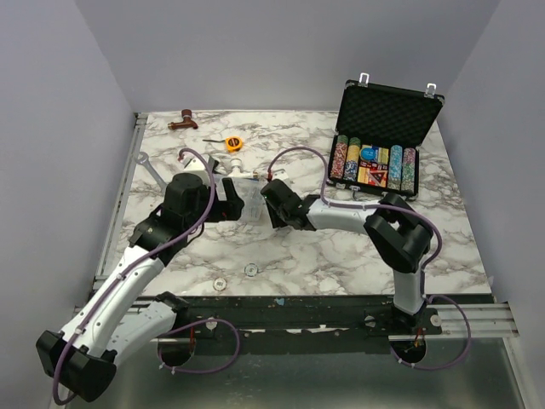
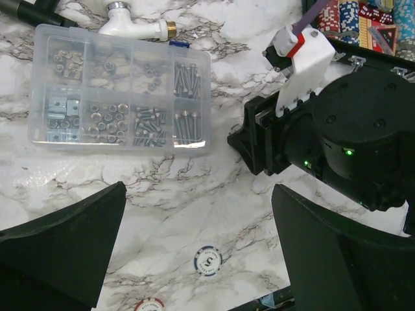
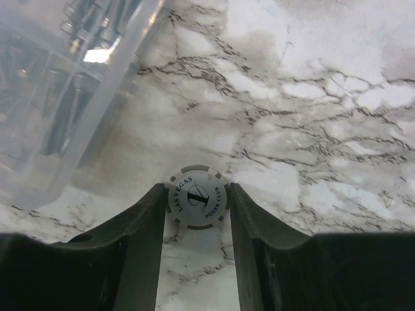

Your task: Pack up texas hold em set

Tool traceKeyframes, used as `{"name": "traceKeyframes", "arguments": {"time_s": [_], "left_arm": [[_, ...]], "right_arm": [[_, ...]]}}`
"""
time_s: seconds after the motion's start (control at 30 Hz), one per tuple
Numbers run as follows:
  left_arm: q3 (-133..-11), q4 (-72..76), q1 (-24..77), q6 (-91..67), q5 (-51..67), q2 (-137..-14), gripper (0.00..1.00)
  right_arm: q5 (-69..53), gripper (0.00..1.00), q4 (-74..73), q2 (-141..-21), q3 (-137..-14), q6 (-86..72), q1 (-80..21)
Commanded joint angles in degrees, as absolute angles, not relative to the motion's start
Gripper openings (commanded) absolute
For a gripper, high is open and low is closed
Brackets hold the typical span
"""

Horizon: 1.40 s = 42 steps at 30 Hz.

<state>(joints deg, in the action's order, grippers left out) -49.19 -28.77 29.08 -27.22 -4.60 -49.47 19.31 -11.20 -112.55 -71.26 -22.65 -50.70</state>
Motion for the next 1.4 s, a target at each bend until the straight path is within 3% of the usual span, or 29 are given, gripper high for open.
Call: {"name": "traceKeyframes", "arguments": {"time_s": [0.0, 0.33, 0.43, 0.5, 0.53, 0.63, 0.83, 1.07, 1.37], "left_arm": [[-52.1, -27.1, 24.3, -28.8, 5.8, -51.6, 0.94], [-55.5, -16.9, 12.5, -43.0, 34.2, -64.6, 0.93], [-57.5, -15.2, 11.7, -44.5, 37.2, -69.3, 0.92], [-59.3, -15.9, 11.8, -44.1, 38.1, -71.5, 0.92], [-60.2, -16.7, 11.8, -43.8, 38.0, -72.5, 0.92], [-62.4, -19.7, 11.7, -41.6, 36.0, -73.7, 0.91], [-61.8, -21.2, 9.9, -35.6, 25.9, -68.1, 0.91], [-58.1, -21.3, 9.9, -30.8, 18.1, -60.5, 0.92], [-58.1, -21.3, 9.9, -29.9, 18.3, -57.6, 0.92]], "right_arm": [[23.8, 0.38, -11.8, -109.1, -67.4, -23.1, -51.2], [23.0, 0.39, -2.3, -97.5, -57.5, -21.3, -50.7], [20.4, 0.40, -2.9, -97.1, -57.6, -20.6, -50.1], [17.8, 0.49, -6.8, -98.7, -60.6, -20.7, -50.1], [15.5, 0.57, -9.9, -100.3, -62.6, -20.5, -50.1], [16.6, 0.66, -22.8, -105.0, -71.6, -24.0, -50.1], [12.2, 0.75, -32.4, -108.4, -78.8, -24.8, -49.6], [8.6, 0.75, -43.4, -117.5, -89.5, -23.2, -48.4], [6.1, 0.72, -48.6, -123.6, -97.0, -20.9, -46.6]]}}
